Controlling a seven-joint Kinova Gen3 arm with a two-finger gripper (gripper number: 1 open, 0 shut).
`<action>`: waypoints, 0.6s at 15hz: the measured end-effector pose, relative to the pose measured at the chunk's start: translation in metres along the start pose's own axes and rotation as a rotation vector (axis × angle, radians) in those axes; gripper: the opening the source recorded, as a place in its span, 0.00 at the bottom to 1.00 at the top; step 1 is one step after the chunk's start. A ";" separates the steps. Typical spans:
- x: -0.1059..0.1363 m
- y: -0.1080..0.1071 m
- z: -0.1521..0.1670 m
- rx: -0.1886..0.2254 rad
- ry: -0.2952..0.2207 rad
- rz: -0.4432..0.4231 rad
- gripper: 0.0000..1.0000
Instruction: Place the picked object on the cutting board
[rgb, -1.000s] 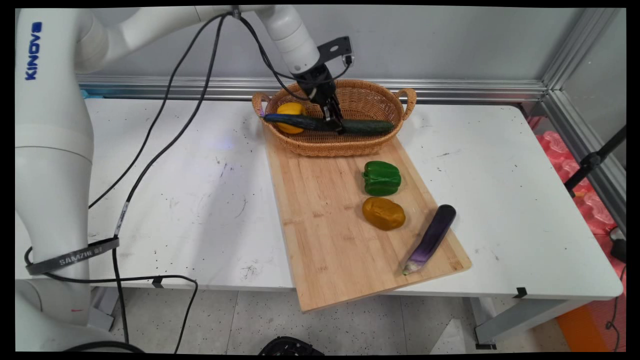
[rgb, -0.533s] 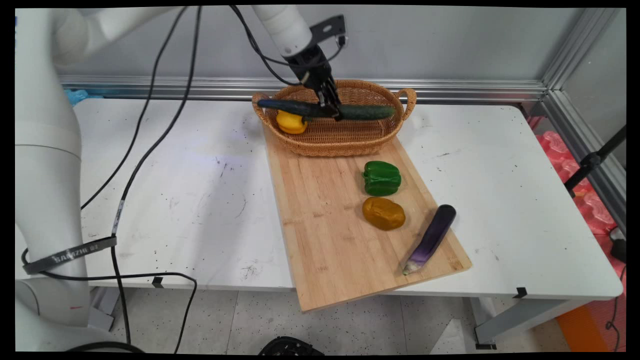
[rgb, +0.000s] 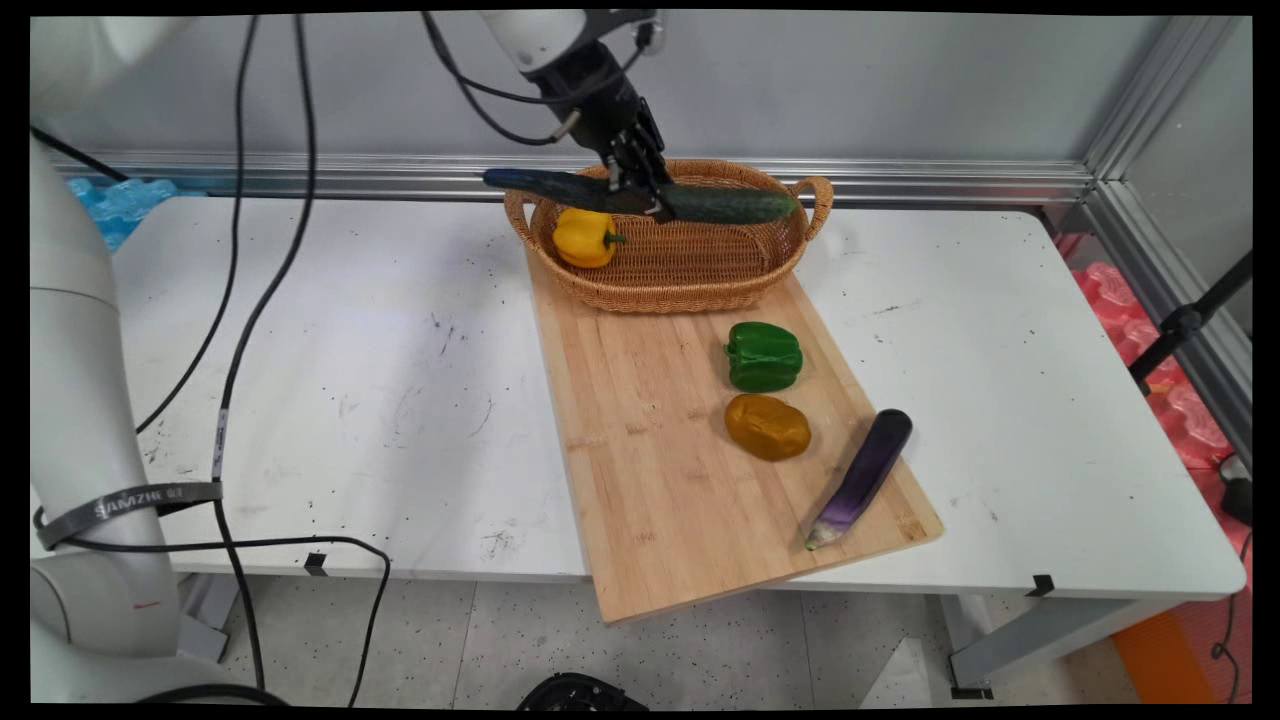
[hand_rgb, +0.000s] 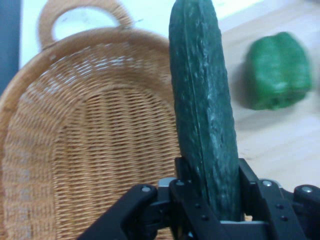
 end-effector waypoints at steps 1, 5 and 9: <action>0.000 0.008 -0.007 -0.011 0.006 0.025 0.00; -0.001 0.035 -0.024 -0.056 0.032 0.104 0.00; -0.004 0.067 -0.034 -0.116 0.066 0.188 0.00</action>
